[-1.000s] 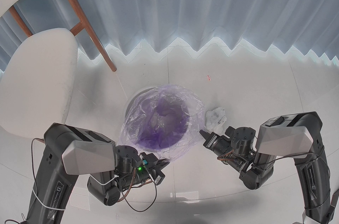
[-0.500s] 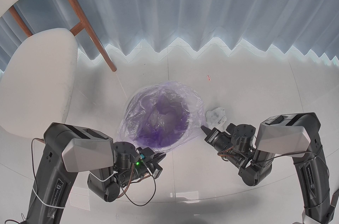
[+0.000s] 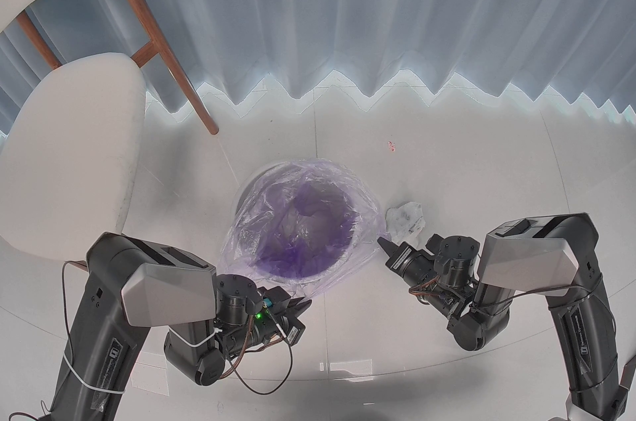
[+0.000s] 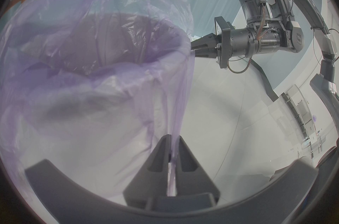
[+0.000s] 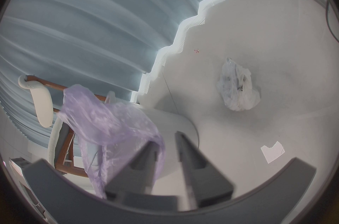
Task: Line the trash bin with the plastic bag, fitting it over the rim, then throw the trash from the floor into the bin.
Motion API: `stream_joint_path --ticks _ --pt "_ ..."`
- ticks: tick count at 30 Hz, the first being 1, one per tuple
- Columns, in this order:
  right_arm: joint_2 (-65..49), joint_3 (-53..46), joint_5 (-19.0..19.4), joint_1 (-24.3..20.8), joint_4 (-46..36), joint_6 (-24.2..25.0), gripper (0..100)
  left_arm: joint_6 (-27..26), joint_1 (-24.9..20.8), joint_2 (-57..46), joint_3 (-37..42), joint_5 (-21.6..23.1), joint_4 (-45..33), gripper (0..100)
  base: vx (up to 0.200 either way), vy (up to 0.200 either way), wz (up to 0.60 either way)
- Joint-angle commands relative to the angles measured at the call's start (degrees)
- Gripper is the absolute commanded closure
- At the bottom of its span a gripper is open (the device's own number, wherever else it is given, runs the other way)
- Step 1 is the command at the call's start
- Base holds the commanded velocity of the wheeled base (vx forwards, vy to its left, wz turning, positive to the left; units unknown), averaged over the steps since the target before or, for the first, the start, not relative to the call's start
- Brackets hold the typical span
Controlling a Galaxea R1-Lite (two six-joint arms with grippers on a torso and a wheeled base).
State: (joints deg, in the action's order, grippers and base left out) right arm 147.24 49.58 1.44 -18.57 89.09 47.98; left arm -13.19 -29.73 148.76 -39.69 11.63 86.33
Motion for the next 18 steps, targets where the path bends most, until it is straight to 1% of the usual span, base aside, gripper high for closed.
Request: stream_joint_path --ticks 1,5,8,10,14,18 --pt "0.2 -0.2 0.2 -0.2 0.8 0.0 0 0.1 -0.1 0.0 0.1 0.1 0.2 0 0.000 0.000 0.00" --pt "-0.1 -0.8 0.1 -0.2 0.8 0.1 0 0.1 -0.1 -0.5 0.8 0.3 0.3 0 0.000 0.000 0.00" --pt "0.0 -1.0 0.1 -0.2 0.8 0.4 0 0.0 -0.6 -2.7 3.5 0.3 0.3 0 0.000 0.000 0.00" --pt "0.1 -1.0 0.1 -0.2 0.8 0.4 0 0.0 -1.2 -5.2 6.0 0.2 0.3 0 0.000 0.000 0.00" --pt "-0.1 -1.8 0.2 -0.2 0.9 0.4 0 0.0 -2.9 -10.5 13.6 -0.1 0.3 0 0.000 0.000 0.00" --pt "0.0 -2.6 0.4 -0.3 0.9 0.5 0 0.0 -3.5 -15.1 18.4 -0.5 0.2 0 0.000 0.000 0.00"
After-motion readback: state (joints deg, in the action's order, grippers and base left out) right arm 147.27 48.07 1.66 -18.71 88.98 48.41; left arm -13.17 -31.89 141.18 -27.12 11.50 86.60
